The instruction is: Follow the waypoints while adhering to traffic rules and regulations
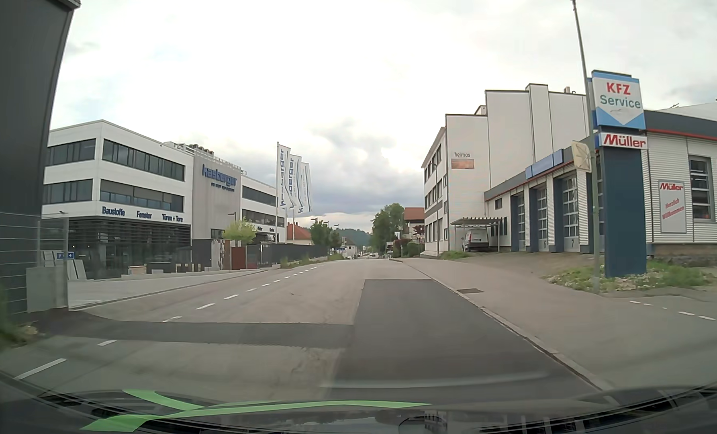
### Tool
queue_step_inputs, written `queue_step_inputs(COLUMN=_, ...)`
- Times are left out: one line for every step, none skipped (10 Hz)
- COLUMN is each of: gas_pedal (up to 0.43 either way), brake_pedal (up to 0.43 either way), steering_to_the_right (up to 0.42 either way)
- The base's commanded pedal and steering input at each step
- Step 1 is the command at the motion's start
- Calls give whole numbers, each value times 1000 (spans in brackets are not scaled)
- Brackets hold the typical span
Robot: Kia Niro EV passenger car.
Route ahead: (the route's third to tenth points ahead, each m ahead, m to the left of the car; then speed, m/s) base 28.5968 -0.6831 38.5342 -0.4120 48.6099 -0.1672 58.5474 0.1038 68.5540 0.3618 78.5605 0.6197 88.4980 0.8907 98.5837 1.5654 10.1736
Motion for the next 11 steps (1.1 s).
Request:
queue_step_inputs(gas_pedal=28, brake_pedal=0, steering_to_the_right=-9)
queue_step_inputs(gas_pedal=28, brake_pedal=0, steering_to_the_right=-7)
queue_step_inputs(gas_pedal=28, brake_pedal=0, steering_to_the_right=-6)
queue_step_inputs(gas_pedal=39, brake_pedal=0, steering_to_the_right=-5)
queue_step_inputs(gas_pedal=39, brake_pedal=0, steering_to_the_right=-4)
queue_step_inputs(gas_pedal=47, brake_pedal=0, steering_to_the_right=-3)
queue_step_inputs(gas_pedal=47, brake_pedal=0, steering_to_the_right=-4)
queue_step_inputs(gas_pedal=47, brake_pedal=0, steering_to_the_right=-4)
queue_step_inputs(gas_pedal=59, brake_pedal=0, steering_to_the_right=-5)
queue_step_inputs(gas_pedal=59, brake_pedal=0, steering_to_the_right=-4)
queue_step_inputs(gas_pedal=59, brake_pedal=0, steering_to_the_right=-4)
